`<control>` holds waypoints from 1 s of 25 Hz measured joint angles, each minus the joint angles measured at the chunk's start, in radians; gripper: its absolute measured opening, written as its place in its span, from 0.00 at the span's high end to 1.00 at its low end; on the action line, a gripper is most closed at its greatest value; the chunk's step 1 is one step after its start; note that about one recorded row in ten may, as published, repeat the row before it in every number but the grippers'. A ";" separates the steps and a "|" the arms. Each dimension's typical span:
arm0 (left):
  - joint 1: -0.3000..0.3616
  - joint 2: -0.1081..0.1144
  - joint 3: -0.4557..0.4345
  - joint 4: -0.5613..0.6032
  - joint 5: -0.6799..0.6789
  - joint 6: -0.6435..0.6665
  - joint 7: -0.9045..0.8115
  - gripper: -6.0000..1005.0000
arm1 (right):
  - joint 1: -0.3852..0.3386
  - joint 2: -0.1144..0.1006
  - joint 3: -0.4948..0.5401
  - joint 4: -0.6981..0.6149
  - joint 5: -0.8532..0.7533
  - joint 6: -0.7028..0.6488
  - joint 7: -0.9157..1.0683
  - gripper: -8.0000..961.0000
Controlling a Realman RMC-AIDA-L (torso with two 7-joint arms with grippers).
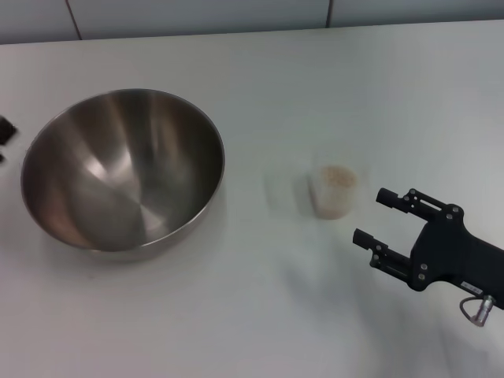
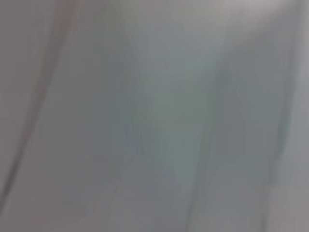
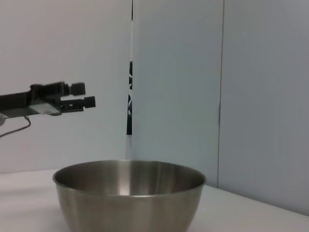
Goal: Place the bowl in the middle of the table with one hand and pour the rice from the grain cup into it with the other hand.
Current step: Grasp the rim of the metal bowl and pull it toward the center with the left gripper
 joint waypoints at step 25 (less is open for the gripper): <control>-0.056 0.000 0.332 0.352 0.200 -0.374 -0.472 0.19 | 0.077 0.000 0.026 0.091 0.029 0.131 -0.014 0.29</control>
